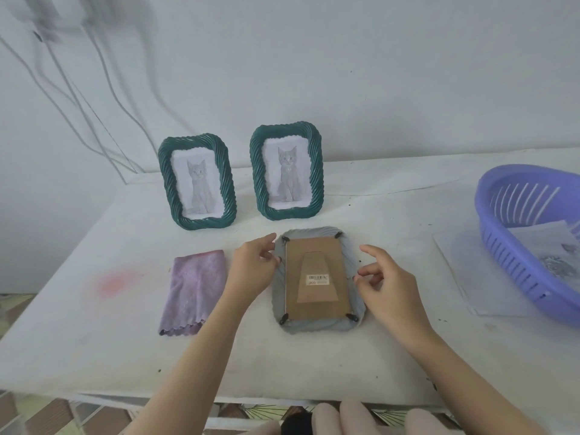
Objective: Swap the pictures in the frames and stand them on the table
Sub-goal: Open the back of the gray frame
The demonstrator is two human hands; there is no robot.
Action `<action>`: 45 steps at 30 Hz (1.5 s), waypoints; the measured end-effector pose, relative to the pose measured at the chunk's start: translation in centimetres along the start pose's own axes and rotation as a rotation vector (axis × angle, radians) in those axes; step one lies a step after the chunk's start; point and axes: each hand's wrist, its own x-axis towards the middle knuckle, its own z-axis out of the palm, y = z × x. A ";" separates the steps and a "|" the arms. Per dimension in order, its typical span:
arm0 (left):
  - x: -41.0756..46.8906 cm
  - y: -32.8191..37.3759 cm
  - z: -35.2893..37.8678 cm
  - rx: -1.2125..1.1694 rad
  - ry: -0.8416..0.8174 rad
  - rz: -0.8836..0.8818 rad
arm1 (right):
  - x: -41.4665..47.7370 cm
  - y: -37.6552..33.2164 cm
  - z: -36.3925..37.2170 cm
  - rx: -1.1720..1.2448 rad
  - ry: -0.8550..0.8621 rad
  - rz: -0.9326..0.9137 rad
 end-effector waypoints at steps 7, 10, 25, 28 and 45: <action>-1.1 -1.1 0.3 0.135 -0.001 0.231 | -0.1 0.1 0.6 -0.072 0.039 -0.071; -1.6 -1.6 0.2 0.105 -0.194 0.296 | 0.4 -0.4 0.5 -0.081 -0.047 -0.134; -1.3 -2.1 0.0 0.490 -0.319 0.364 | 2.4 0.2 0.9 -0.347 -0.282 -0.249; -0.9 -1.6 -0.2 0.560 -0.358 0.353 | 2.9 -0.1 0.7 -0.453 -0.313 -0.218; 0.7 1.4 -0.2 0.831 -0.541 0.188 | 4.8 -2.8 0.0 -0.645 -0.541 -0.099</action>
